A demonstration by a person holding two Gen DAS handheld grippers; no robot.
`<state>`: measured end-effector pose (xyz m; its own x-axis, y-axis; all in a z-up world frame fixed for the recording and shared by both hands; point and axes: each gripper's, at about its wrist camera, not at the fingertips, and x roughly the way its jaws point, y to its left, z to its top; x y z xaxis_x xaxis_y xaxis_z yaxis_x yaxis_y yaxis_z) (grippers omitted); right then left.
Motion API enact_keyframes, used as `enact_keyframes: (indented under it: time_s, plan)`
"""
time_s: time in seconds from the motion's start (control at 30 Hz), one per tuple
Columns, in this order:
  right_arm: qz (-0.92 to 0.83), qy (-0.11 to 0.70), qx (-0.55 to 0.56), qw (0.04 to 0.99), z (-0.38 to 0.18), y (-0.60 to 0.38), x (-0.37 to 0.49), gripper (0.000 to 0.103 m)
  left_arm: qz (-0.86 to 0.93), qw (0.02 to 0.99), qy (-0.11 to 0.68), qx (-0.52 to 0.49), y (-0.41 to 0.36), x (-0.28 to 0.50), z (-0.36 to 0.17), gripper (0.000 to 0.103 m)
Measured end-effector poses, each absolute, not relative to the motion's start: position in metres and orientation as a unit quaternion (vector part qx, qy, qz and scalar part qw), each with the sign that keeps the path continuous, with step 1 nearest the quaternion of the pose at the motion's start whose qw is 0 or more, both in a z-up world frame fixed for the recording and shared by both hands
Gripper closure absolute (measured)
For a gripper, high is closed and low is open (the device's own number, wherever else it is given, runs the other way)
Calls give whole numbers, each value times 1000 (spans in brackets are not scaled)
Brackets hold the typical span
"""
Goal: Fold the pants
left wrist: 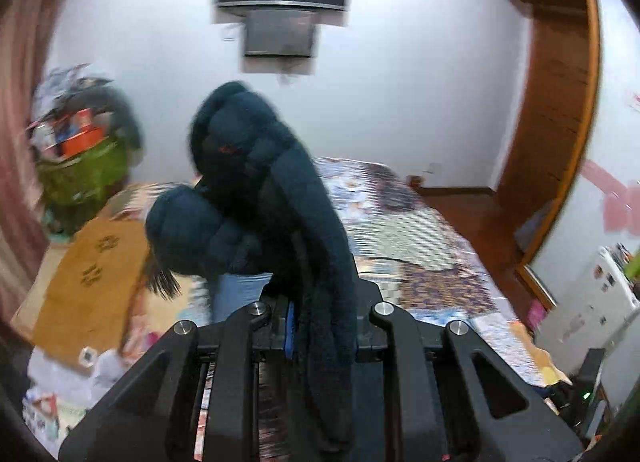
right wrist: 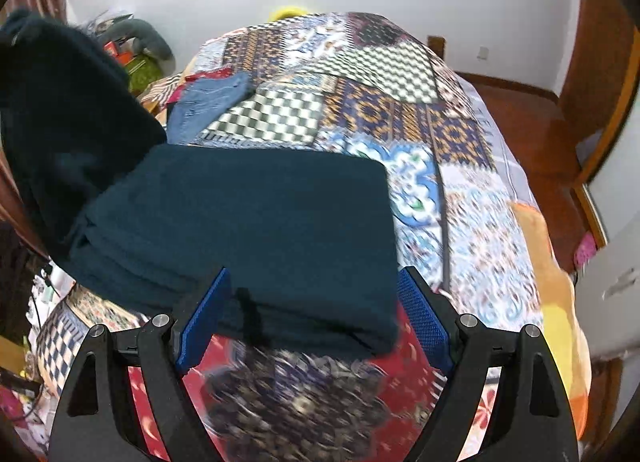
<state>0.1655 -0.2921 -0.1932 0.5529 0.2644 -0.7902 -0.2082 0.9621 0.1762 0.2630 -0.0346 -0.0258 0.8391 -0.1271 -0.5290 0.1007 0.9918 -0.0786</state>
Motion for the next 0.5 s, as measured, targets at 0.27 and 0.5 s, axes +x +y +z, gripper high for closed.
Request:
enact_keyframes:
  time_s: [0.27,0.5]
  plan:
    - [115,456,68,880,-198,-337,149,20,-180,915,361,21,-160,291,-75,84]
    - [109,468,86,873,-207,-351,137,20,-247,851,454,95,-222,278,-152,84]
